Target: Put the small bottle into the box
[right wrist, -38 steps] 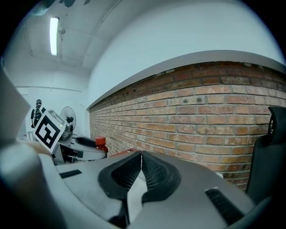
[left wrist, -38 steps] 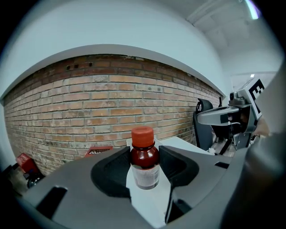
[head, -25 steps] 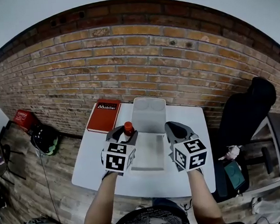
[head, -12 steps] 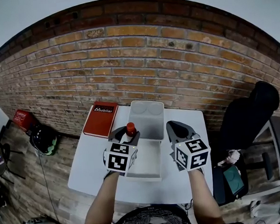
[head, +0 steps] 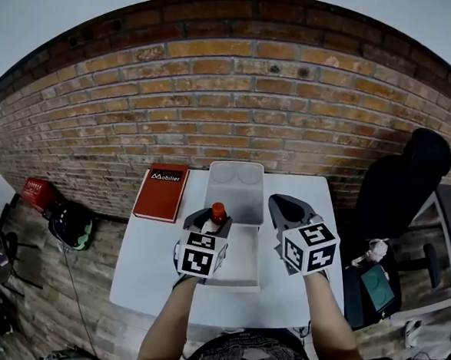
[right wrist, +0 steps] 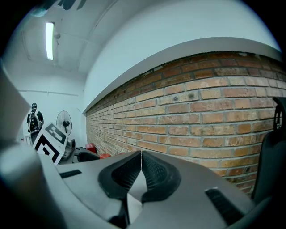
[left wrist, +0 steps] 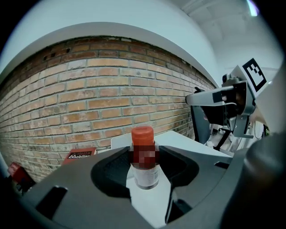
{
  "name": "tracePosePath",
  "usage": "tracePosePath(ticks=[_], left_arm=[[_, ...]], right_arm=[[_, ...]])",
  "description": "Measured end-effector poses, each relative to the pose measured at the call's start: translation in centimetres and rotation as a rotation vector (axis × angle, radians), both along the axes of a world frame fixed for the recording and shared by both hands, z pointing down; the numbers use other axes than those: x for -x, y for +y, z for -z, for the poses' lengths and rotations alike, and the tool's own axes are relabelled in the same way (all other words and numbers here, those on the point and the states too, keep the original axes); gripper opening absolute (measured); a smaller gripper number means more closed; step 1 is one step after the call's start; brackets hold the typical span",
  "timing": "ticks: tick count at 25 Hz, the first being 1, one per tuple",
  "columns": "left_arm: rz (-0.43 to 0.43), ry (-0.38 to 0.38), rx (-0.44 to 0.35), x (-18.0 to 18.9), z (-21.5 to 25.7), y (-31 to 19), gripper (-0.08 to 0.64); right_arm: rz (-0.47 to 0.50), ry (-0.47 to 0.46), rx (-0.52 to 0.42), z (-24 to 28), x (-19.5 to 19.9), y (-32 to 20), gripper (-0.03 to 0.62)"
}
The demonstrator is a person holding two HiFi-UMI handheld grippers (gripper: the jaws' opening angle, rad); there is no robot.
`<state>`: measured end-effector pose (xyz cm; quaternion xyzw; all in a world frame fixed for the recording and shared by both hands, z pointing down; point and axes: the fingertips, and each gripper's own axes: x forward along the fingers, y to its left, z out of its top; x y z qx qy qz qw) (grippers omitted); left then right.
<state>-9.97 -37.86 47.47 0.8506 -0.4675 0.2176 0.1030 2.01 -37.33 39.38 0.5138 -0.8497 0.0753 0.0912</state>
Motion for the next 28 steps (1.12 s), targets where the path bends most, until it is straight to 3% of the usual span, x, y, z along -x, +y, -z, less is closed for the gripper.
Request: tracePosePath(ticks=[28], left_arm=[[-0.131, -0.078, 0.135, -3.3, -8.7, 1.6, 0.216]], right_arm=[[-0.012, 0.009, 0.022, -1.0, -0.7, 1.5, 0.021]])
